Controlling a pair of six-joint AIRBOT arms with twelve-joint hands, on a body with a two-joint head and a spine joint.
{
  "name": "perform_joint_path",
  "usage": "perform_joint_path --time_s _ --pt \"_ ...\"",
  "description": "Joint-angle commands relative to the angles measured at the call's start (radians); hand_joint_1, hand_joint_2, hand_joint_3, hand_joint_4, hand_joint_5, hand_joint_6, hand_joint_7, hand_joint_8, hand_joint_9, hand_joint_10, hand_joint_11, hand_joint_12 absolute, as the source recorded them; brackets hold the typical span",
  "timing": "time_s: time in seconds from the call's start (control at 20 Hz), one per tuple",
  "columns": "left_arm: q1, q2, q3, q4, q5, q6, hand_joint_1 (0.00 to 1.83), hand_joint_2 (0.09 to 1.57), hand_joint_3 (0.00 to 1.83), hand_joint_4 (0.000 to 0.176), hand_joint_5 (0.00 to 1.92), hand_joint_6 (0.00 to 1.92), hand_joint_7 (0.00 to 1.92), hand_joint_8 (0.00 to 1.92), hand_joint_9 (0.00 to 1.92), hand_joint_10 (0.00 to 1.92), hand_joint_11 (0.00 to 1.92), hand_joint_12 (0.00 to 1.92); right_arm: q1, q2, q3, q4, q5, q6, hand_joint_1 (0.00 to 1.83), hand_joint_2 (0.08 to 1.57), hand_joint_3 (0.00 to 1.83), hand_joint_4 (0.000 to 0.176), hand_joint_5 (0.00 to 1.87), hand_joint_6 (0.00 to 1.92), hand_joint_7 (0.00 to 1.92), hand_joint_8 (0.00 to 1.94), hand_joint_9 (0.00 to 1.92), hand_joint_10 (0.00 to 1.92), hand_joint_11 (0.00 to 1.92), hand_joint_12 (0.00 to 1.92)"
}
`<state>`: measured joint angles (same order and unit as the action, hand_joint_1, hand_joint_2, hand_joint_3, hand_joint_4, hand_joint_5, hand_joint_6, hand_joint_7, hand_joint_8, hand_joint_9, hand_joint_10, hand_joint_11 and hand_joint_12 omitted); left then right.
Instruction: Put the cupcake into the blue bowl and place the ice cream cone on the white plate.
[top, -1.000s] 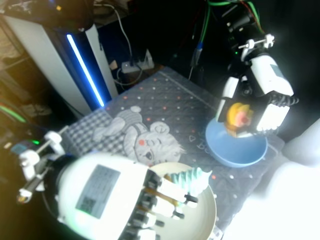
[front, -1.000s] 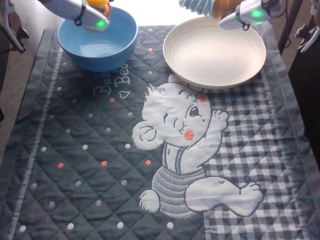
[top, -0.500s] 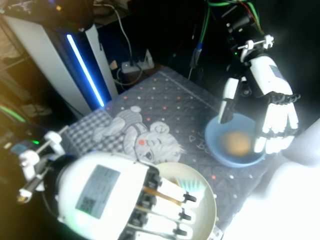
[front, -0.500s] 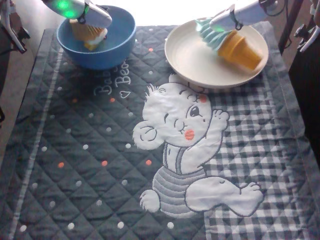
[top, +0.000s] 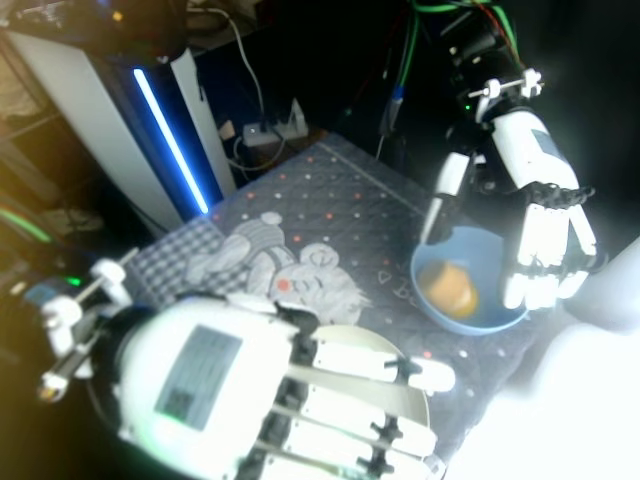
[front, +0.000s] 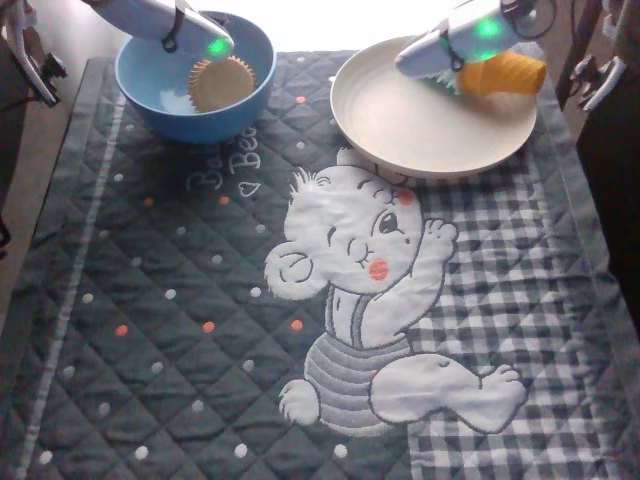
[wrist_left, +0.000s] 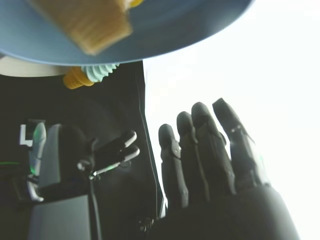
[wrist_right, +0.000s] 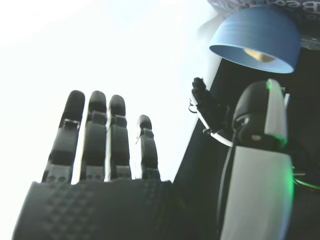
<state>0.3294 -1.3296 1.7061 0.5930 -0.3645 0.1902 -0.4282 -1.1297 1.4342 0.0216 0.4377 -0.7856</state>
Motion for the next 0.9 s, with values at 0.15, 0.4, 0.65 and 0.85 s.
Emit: perform_joint_path --time_s 0.15,0.4,0.65,0.85 --pt "-0.010 0.068 -0.067 -0.031 -0.203 -0.007 0.96 0.81 0.00 0.081 0.40 0.00 0.33 0.00 0.32 0.00 0.03 0.89 0.018 0.096 -0.101 -0.013 0.254 0.004 0.79 0.71 0.00 0.172 0.00 0.00 0.07 0.00 0.07 0.00 0.00 0.50" --pt "0.005 0.211 -0.209 -0.081 -0.318 0.067 0.91 0.74 0.00 0.154 0.21 0.00 0.18 0.00 0.19 0.00 0.05 0.54 -0.001 0.205 -0.234 -0.046 0.418 0.003 0.71 0.74 0.00 0.176 0.00 0.00 0.09 0.00 0.08 0.00 0.00 0.39" --pt "0.068 0.317 -0.315 -0.166 -0.453 0.125 0.79 0.71 0.00 0.161 0.12 0.00 0.10 0.00 0.13 0.00 0.00 0.42 -0.009 0.269 -0.323 -0.089 0.537 0.003 0.78 0.81 0.00 0.176 0.00 0.00 0.07 0.00 0.10 0.00 0.00 0.50" --pt "0.120 0.382 -0.379 -0.214 -0.557 0.150 0.67 0.80 0.00 0.174 0.10 0.00 0.05 0.00 0.08 0.00 0.00 0.52 -0.027 0.310 -0.376 -0.112 0.607 0.003 0.71 0.75 0.00 0.176 0.00 0.00 0.07 0.00 0.08 0.00 0.00 0.45"
